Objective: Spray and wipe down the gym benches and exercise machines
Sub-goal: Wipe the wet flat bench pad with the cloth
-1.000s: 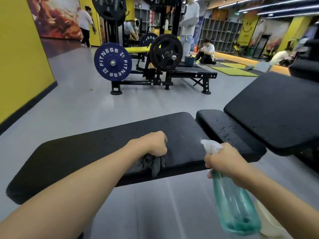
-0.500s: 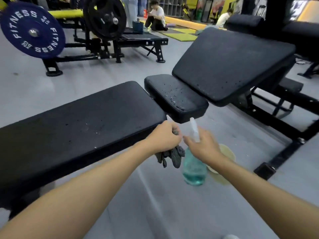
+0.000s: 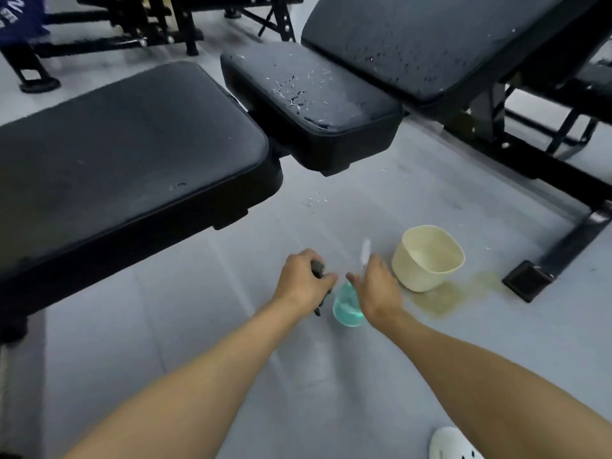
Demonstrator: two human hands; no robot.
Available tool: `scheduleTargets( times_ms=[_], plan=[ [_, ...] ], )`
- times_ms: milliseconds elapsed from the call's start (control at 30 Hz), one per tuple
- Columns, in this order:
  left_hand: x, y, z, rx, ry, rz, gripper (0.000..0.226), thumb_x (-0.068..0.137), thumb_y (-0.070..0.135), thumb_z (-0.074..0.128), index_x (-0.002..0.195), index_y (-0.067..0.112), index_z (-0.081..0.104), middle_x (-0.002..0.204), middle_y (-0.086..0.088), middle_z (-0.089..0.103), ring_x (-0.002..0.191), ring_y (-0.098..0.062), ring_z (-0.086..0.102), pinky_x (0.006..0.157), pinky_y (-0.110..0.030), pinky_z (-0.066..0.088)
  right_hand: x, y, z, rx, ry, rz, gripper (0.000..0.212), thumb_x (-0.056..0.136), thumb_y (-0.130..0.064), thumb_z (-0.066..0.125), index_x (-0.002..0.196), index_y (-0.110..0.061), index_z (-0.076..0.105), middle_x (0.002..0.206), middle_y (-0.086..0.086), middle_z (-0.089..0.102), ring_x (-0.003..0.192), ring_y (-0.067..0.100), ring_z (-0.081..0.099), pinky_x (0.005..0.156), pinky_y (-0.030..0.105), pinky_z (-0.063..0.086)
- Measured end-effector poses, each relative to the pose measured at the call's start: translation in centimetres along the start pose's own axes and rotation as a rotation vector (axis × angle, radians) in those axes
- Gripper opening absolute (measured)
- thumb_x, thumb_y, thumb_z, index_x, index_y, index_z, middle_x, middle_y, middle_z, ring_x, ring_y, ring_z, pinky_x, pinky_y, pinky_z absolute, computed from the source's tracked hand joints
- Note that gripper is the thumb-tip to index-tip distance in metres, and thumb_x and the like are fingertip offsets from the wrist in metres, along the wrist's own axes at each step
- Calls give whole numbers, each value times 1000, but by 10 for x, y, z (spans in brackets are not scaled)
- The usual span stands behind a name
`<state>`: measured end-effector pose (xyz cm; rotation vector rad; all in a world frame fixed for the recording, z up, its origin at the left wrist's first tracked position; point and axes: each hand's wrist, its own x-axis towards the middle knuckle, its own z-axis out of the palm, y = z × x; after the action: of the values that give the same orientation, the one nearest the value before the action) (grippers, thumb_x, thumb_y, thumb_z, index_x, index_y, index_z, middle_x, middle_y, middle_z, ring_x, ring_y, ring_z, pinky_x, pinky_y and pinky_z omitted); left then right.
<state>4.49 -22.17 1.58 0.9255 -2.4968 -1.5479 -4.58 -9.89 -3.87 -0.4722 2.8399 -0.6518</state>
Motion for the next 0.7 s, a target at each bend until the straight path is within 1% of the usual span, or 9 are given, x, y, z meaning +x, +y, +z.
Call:
scheduleTargets(
  times_ms=[167,267,333,400,467,533,600,633,700],
  plan=[
    [9,-16,19,-87,25,-95,22,84,17,76,91,21,55,98,-21,68,77,-32,69,60,-27,51,5,21,17,33,-98,18,39,95,-29,64,118,-3,45,119,17,53,106,37,56,87,44,46],
    [6,-5,21,-133,32,-112,20,84,14,74,91,20,56,99,-17,68,74,-26,64,59,-26,51,1,26,5,-10,-287,62,54,85,-19,73,126,-5,40,127,16,49,114,34,53,93,39,45],
    [-1,13,16,-144,18,-87,18,86,20,71,97,18,58,104,-13,66,75,-21,63,61,-26,51,-8,15,-18,8,-253,155,60,86,-20,69,135,-6,37,132,16,46,123,34,48,98,39,43],
    [-16,47,6,-197,-37,-60,24,89,37,62,100,16,58,113,-12,63,82,-20,64,69,-28,53,-24,-12,-55,403,-163,293,47,96,-30,55,137,-12,43,122,12,56,115,32,57,91,41,51],
    [-32,83,-8,-301,-77,-47,49,86,58,44,105,16,58,121,-12,58,98,-25,64,84,-40,56,-43,-52,-95,977,-334,346,34,102,-37,40,126,-19,56,107,7,64,96,25,65,77,43,58],
    [-53,119,-32,-364,-100,44,47,96,55,34,112,17,55,120,-7,57,112,-24,58,97,-41,49,-58,-87,-128,1193,-447,179,33,105,-32,36,120,-14,59,111,5,66,98,18,64,71,36,57],
    [-68,149,-65,-276,-74,238,31,105,39,33,102,17,55,109,-2,60,109,-18,54,95,-29,39,-61,-118,-158,1149,-274,-2,28,104,-19,42,116,-1,60,107,17,67,95,21,65,69,35,54],
    [-75,161,-88,-201,-28,350,28,106,34,35,98,15,55,106,-2,61,106,-19,54,93,-31,40,-60,-135,-172,1098,-169,-77,25,103,-14,46,111,4,61,96,22,67,85,26,65,65,36,53],
    [-81,175,-134,-89,94,532,25,104,29,38,102,14,58,107,-5,62,104,-22,57,93,-37,44,-57,-168,-198,951,-8,-211,16,98,-9,52,106,2,61,79,13,64,68,23,60,56,32,48]
  ],
)
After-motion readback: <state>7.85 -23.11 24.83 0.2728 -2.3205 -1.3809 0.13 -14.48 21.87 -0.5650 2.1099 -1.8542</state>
